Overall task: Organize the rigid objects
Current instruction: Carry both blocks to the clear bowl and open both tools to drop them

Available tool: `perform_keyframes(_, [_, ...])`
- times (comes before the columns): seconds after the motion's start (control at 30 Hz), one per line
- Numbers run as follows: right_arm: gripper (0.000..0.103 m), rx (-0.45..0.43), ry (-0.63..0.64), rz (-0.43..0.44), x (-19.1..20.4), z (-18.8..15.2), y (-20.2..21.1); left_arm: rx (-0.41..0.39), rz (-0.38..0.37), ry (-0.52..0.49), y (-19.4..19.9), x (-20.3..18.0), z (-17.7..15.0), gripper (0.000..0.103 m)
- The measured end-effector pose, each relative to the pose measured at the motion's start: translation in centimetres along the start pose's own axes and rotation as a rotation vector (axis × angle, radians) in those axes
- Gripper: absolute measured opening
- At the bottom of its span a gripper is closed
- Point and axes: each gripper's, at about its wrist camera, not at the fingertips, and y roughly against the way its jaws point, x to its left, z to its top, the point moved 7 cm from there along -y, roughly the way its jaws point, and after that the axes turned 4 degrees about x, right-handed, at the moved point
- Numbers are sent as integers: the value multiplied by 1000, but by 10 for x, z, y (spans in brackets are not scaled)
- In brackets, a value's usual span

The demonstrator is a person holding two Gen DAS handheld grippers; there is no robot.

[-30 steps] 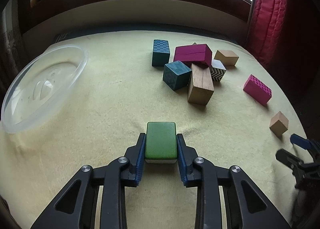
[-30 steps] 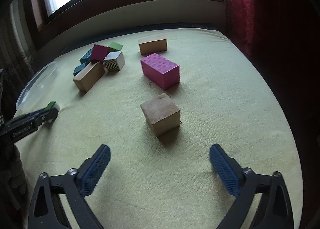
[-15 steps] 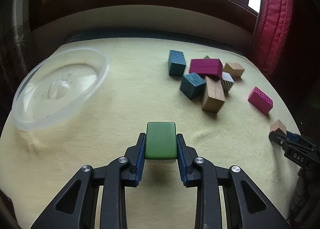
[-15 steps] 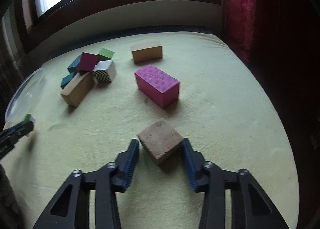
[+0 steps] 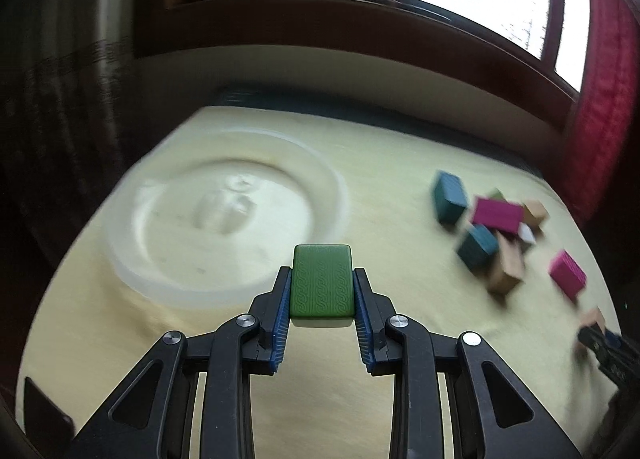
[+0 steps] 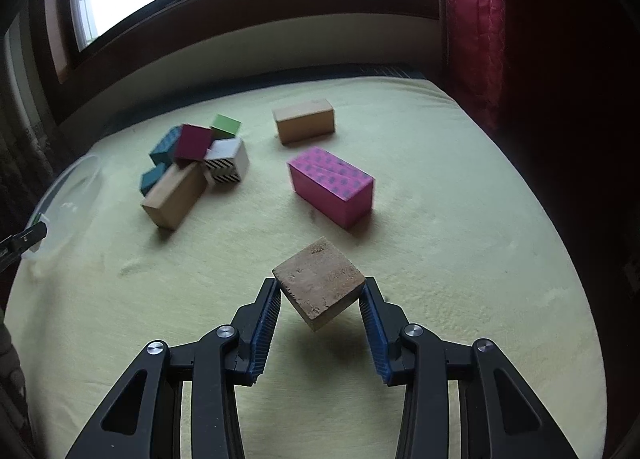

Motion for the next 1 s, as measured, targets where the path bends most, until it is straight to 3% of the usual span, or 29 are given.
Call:
perform_keyframes(0.2, [43, -27, 18, 35, 23, 6, 12, -33, 81, 80, -4, 42, 16, 30])
perform_keyframes(0.47, [43, -52, 57, 108, 64, 19, 20, -56, 109, 157, -7, 72, 18, 31])
perform_keyframes(0.53, [43, -53, 65, 134, 77, 23, 20, -67, 112, 155, -4, 71, 19, 39])
perform_keyframes(0.6, [43, -55, 75, 154, 89, 27, 19, -85, 119, 157, 1, 72, 20, 65])
perform_keyframes(0.73, [44, -64, 103, 193, 116, 32, 20, -127, 137, 159, 13, 73, 18, 68])
perform_keyframes(0.8, [44, -63, 113, 219, 129, 36, 18, -140, 148, 175, 17, 75, 18, 74])
perform_keyframes(1.0, [44, -73, 165, 292, 176, 45, 19, -206, 243, 230, 31, 90, 20, 82])
